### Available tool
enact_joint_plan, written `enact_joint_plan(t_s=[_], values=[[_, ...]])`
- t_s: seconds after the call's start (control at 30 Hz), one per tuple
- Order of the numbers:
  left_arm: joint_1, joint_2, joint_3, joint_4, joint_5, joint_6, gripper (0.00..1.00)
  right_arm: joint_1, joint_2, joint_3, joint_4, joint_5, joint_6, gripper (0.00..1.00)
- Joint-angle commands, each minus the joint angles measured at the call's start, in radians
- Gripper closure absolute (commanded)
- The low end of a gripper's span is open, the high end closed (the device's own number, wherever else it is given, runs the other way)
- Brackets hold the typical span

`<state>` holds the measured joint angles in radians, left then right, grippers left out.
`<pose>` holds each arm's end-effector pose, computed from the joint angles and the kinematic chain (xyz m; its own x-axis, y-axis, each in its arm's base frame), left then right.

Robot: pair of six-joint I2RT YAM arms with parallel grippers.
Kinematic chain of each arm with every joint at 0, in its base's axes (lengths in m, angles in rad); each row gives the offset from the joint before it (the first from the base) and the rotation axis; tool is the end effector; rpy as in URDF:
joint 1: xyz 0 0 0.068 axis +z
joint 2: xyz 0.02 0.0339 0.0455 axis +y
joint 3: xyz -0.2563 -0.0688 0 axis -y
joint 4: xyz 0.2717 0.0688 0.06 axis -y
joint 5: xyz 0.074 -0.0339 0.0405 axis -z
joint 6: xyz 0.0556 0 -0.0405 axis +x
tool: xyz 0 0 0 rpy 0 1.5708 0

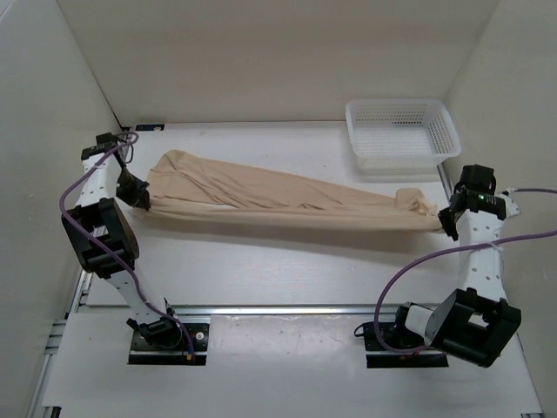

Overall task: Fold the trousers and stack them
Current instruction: Flatten the trousers out

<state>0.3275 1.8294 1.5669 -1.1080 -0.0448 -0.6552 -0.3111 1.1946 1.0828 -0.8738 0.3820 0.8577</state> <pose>0.3678 0.1276 0.2218 -0.5348 -0.8246 -0.1845 -0.8269 0.5557 -0.0864 0.2525 -0.1030 0.2765 -0.1561 0.7874 -0.5964 0.9143 0.3437 0.2145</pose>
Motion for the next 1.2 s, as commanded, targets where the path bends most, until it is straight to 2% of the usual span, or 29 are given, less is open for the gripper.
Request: enact_joint_plan(t_s=[0.0,0.07,0.1,0.23,0.37,0.43,0.57,0.6,0.7,0.8,0.93,1.07,1.17], values=[[0.019,-0.038,-0.059,0.01,-0.044,0.018,0.9,-0.055,-0.062,-0.038,-0.109,0.179,0.07,0.82],[0.03,-0.038,-0.059,0.01,-0.044,0.031,0.76,-0.056,-0.082,-0.038,-0.11,0.179,0.07,0.66],[0.03,-0.05,-0.059,0.01,-0.034,0.031,0.74,-0.056,-0.082,-0.015,-0.11,0.166,0.07,0.61],[0.03,-0.071,-0.035,0.0,-0.033,0.04,0.6,-0.056,-0.073,0.032,-0.11,0.103,0.035,0.59],[0.039,-0.081,-0.007,-0.035,-0.072,0.04,0.6,-0.056,-0.073,0.017,-0.11,0.09,-0.005,0.59],[0.039,-0.081,-0.031,-0.035,-0.072,0.04,0.65,-0.056,-0.084,-0.026,-0.11,0.066,-0.026,0.59],[0.057,-0.081,-0.113,-0.035,-0.081,0.04,0.67,-0.056,-0.131,-0.158,-0.091,-0.161,-0.094,0.59],[0.058,-0.081,-0.151,-0.035,-0.072,0.04,0.66,-0.056,-0.156,-0.188,-0.091,-0.245,-0.094,0.59],[0.058,-0.071,-0.226,0.003,-0.032,0.051,0.61,-0.056,-0.216,-0.291,-0.082,-0.328,-0.105,0.59],[0.048,-0.015,-0.248,0.054,0.003,0.051,0.59,-0.056,-0.237,-0.325,-0.082,-0.38,-0.149,0.56],[0.048,0.115,-0.196,0.077,0.019,0.04,0.58,-0.056,-0.207,-0.325,-0.091,-0.426,-0.201,0.44],[0.038,0.168,-0.139,0.088,0.019,0.031,0.9,-0.056,-0.147,-0.325,-0.091,-0.436,-0.21,0.4],[0.038,0.157,-0.079,0.051,-0.018,0.016,0.9,-0.056,-0.106,-0.325,-0.091,-0.445,-0.21,0.39]])
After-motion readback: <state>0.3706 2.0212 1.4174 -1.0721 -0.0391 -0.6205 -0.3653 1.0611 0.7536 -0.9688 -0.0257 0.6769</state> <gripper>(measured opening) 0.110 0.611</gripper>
